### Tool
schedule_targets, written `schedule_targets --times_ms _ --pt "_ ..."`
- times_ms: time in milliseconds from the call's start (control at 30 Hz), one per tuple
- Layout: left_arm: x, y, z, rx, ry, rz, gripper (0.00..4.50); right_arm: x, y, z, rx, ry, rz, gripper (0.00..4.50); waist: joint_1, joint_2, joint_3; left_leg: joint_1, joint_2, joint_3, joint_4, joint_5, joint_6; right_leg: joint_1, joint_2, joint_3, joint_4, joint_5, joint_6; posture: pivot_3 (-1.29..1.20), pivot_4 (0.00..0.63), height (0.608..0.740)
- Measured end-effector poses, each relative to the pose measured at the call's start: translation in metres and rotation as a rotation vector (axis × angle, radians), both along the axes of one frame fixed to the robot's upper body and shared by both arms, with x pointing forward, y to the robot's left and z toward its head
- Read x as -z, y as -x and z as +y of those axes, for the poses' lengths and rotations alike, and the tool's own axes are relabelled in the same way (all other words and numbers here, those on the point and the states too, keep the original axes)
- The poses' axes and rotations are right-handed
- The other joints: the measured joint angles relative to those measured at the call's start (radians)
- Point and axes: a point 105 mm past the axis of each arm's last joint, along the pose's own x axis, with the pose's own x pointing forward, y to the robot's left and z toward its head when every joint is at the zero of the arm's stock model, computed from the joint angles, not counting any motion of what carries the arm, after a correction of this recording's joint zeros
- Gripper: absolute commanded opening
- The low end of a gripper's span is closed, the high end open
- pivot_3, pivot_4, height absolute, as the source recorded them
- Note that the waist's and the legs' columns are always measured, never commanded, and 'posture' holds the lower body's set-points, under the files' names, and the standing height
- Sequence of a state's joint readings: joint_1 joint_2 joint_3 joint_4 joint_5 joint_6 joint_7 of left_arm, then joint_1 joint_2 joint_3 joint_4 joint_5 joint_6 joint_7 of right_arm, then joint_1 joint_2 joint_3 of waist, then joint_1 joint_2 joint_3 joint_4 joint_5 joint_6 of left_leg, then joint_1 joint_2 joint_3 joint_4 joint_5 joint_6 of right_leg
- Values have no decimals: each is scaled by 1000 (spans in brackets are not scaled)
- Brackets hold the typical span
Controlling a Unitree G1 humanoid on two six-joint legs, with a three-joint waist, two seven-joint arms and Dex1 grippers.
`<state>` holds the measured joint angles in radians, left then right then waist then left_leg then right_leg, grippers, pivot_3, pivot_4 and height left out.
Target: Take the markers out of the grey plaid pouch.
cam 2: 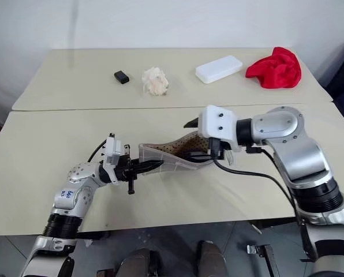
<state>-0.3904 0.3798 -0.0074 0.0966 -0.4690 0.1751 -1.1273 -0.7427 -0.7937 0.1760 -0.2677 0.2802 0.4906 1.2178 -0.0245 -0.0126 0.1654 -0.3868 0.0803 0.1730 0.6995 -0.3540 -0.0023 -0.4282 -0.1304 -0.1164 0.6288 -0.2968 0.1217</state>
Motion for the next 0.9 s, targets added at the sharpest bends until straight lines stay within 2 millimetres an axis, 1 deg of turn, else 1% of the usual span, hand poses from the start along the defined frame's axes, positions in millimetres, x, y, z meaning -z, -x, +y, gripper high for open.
schedule_targets --times_ms 100,233,367,533,633,700,767,800,867,900 --pt "0 0 0 -1 0 1 0 5 3 1 -5 12 44 4470 -1 0 0 0 0 0 0 0 0 0 0 0 0 0 0 0 150 740" --pt "0 -1 -1 -5 0 3 0 7 7 3 -2 63 53 4470 -1 0 0 0 0 0 0 0 0 0 0 0 0 0 0 0 150 740" --pt "0 -1 -1 -8 2 3 0 2 7 3 28 133 7 4470 0 0 0 0 0 0 0 0 0 0 0 0 0 0 0 0 150 740" --pt "0 -1 -1 -9 2 3 0 -5 9 7 39 143 -39 4470 0 0 0 0 0 0 0 0 0 0 0 0 0 0 0 0 150 740" --pt "0 -1 -1 -9 3 4 0 -1 7 2 59 183 -40 3850 1 0 0 0 0 0 0 0 0 0 0 0 0 0 0 0 150 740" --pt "0 -1 -2 -8 5 4 0 3 5 -1 70 216 -39 3176 -1 0 0 0 0 0 0 0 0 0 0 0 0 0 0 0 150 740" --pt "0 -1 -2 -5 6 5 0 13 3 -3 68 270 -26 2544 -1 0 0 0 0 0 0 0 0 0 0 0 0 0 0 0 150 740" --pt "0 -1 -3 -2 5 4 0 20 2 -4 62 301 -15 2134 -2 0 0 0 0 0 0 0 0 0 0 0 0 0 0 0 150 740" --pt "-1 -1 -4 1 5 1 0 26 3 -3 51 326 0 1502 -1 0 0 0 0 0 0 0 0 0 0 0 0 0 0 0 150 740" --pt "-2 -1 -4 2 4 -1 0 27 4 -2 47 336 9 1502 -1 0 0 0 0 0 0 0 0 0 0 0 0 0 0 0 150 740"
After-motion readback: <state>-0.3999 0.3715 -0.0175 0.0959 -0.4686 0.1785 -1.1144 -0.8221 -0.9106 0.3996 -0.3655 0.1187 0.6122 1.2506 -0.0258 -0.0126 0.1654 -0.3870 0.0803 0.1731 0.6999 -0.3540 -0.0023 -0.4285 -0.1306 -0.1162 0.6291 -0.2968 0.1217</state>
